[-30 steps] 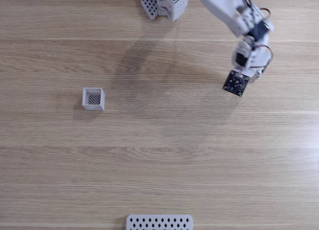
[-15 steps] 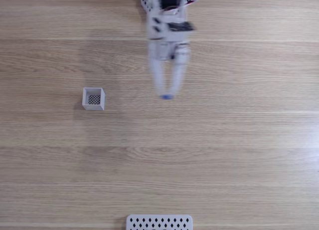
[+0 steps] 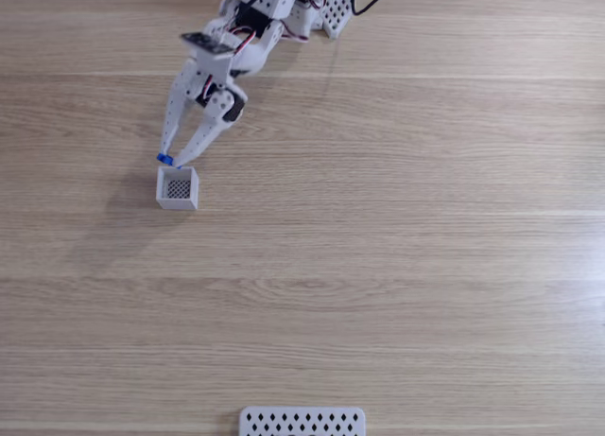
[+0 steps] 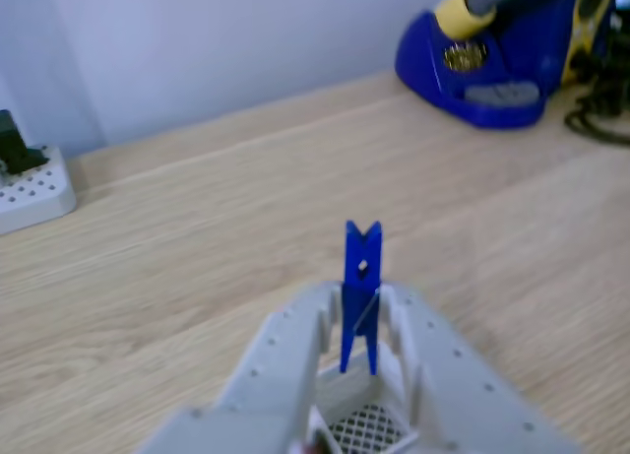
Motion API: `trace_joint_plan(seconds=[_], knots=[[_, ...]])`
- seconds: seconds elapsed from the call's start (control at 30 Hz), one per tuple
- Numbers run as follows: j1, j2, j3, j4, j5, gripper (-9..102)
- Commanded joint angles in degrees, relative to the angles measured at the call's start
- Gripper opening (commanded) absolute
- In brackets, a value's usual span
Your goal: Grasp a peg and put it in the crate.
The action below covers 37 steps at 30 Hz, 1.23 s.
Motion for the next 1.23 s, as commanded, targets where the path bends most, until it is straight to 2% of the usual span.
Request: trace_joint_plan(seconds=[0.0, 0.5, 0.73, 0.83, 0.97, 1.13, 1.2], knots=[[0.88, -1.85, -7.73, -2.29, 1.93, -1], [1.32, -7.21, -9.67, -2.2, 1.67, 0], [1.58, -6.94, -9.67, -2.2, 1.93, 17], [1.49, -6.59, -9.67, -2.2, 2.46, 21], [1.49, -6.42, -9.67, -2.2, 2.55, 17], [1.58, -6.33, -9.84, -2.2, 2.64, -1], [1.58, -6.33, -9.84, -2.2, 2.64, -3]])
